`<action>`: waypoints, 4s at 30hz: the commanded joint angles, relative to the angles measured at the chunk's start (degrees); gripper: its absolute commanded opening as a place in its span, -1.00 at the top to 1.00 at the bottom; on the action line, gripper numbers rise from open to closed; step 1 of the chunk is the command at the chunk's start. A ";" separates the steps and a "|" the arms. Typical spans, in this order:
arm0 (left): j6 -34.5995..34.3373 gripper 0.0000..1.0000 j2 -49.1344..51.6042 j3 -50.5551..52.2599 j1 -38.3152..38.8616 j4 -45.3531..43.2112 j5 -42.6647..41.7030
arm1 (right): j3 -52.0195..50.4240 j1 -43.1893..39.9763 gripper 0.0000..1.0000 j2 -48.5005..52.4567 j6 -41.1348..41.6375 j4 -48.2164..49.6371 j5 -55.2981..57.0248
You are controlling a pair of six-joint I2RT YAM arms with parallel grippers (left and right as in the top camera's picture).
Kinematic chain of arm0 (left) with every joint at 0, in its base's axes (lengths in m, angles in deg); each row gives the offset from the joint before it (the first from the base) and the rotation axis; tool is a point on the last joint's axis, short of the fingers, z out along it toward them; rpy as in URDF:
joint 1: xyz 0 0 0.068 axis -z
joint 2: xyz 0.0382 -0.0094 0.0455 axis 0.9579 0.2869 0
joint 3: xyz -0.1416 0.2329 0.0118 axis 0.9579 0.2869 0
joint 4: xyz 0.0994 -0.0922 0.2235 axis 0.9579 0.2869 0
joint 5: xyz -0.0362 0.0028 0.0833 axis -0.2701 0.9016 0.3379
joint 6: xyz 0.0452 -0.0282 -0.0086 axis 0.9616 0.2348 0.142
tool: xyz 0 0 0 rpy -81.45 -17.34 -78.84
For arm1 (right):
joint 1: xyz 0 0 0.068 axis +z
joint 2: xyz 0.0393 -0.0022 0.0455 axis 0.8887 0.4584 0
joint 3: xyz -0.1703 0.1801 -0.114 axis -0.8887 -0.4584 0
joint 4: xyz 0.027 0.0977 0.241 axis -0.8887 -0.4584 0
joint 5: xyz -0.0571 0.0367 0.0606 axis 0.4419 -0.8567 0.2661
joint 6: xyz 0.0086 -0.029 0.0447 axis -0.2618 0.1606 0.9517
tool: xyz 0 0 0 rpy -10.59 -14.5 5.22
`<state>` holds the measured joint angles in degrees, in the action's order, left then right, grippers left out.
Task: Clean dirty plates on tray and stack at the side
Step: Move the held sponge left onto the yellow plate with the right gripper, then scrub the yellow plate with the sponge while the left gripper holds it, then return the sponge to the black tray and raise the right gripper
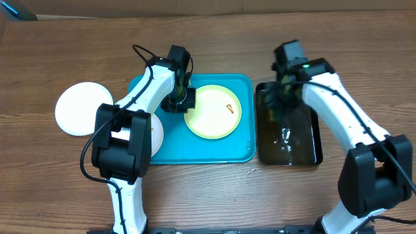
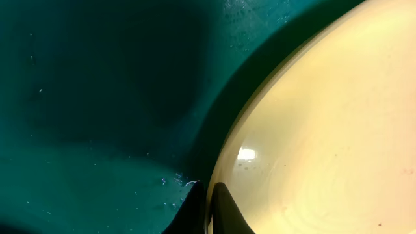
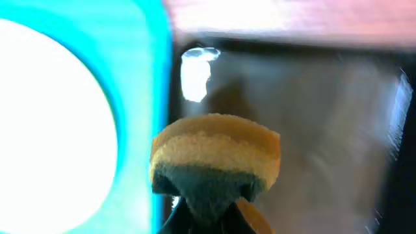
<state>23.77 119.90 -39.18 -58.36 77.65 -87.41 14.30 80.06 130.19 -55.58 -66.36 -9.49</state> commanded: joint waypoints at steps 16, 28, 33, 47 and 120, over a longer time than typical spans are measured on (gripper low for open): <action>-0.66 0.92 0.44 -0.13 0.22 -0.37 0.04 | -1.55 17.20 0.92 7.45 2.47 29.88 12.00; -1.57 0.92 0.44 -0.13 0.22 0.07 0.07 | -1.55 17.09 0.92 13.38 2.49 29.14 12.57; -3.96 0.92 0.44 -0.13 0.13 0.02 0.11 | -1.55 17.09 0.92 13.38 4.61 24.09 12.50; -4.33 0.92 0.44 -0.13 0.09 -0.17 0.09 | -0.59 16.81 0.93 12.24 11.50 26.12 -8.48; -4.28 0.91 0.44 -0.11 0.11 0.48 0.09 | 2.16 -0.90 0.93 8.61 21.66 31.30 -49.37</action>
<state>20.71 119.90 -39.18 -58.36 77.76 -88.02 14.65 82.05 145.51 -28.08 -31.00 -54.82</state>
